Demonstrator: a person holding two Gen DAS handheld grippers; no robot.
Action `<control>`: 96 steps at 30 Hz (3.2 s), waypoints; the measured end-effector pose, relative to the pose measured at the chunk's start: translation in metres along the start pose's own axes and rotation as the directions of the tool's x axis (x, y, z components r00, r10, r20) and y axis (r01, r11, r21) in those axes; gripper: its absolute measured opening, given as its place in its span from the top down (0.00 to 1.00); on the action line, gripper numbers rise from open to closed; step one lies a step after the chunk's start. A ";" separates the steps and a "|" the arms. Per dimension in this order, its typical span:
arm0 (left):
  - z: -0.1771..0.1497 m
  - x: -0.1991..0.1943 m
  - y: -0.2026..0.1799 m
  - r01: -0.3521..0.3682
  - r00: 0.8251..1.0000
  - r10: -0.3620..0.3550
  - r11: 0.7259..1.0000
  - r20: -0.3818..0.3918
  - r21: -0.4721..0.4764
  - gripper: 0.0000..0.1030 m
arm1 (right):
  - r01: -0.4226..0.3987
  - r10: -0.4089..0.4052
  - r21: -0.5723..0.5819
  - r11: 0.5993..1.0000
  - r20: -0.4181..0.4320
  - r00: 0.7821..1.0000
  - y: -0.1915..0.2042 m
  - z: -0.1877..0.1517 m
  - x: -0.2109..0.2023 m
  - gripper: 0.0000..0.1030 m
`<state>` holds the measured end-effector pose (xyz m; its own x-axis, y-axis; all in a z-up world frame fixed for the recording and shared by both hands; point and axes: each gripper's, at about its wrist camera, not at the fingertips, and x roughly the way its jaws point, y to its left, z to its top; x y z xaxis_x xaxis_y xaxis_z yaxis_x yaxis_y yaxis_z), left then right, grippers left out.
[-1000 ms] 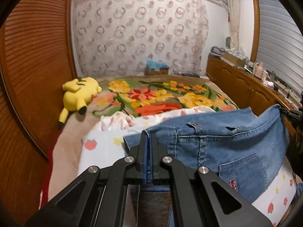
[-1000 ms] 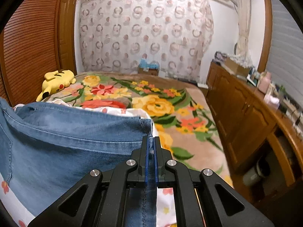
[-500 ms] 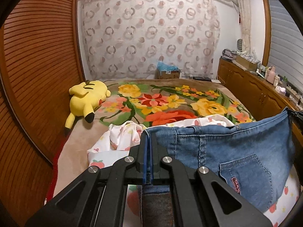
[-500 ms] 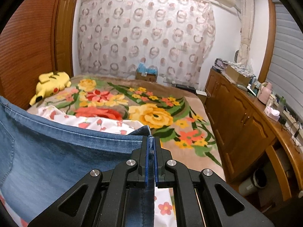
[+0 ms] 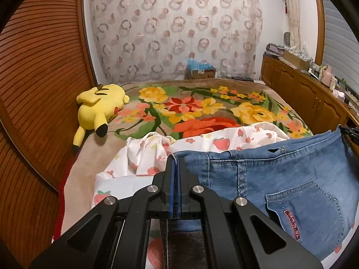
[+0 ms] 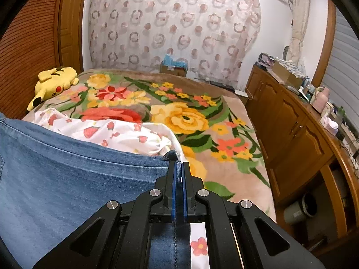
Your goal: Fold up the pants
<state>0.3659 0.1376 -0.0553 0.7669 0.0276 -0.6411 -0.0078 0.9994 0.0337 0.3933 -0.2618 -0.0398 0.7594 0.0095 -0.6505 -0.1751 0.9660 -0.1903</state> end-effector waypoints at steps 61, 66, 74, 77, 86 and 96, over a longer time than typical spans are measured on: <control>-0.102 -0.145 -0.045 0.150 0.989 -0.150 0.987 0.001 0.062 0.22 | -0.358 0.360 -0.041 0.933 0.138 0.923 0.055 -0.092 -0.181 0.56; -0.115 -0.138 -0.034 0.146 0.989 -0.145 0.988 -0.023 0.044 0.22 | -0.389 0.391 -0.039 0.920 0.082 0.917 0.067 -0.101 -0.166 0.56; -0.126 -0.120 -0.018 0.131 0.989 -0.129 0.991 -0.070 0.026 0.22 | -0.408 0.408 -0.038 0.912 -0.021 0.913 0.084 -0.110 -0.128 0.56; -0.130 -0.109 -0.011 0.132 0.987 -0.130 0.991 -0.096 0.017 0.24 | -0.387 0.385 -0.067 0.920 -0.041 0.922 0.092 -0.110 -0.118 0.56; -0.134 -0.086 -0.001 0.132 0.979 -0.131 0.991 -0.156 -0.001 0.46 | -0.360 0.351 -0.175 0.916 -0.081 0.933 0.118 -0.109 -0.098 0.49; -0.131 -0.081 -0.004 0.159 0.973 -0.156 0.987 -0.168 0.010 0.59 | -0.358 0.336 -0.217 0.908 -0.130 0.933 0.135 -0.107 -0.073 0.48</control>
<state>0.2200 0.1342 -0.1043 0.6397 -0.1251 -0.7584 0.1209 0.9908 -0.0614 0.2469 -0.1595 -0.0966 0.5677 0.3000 -0.7667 -0.5670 0.8177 -0.0999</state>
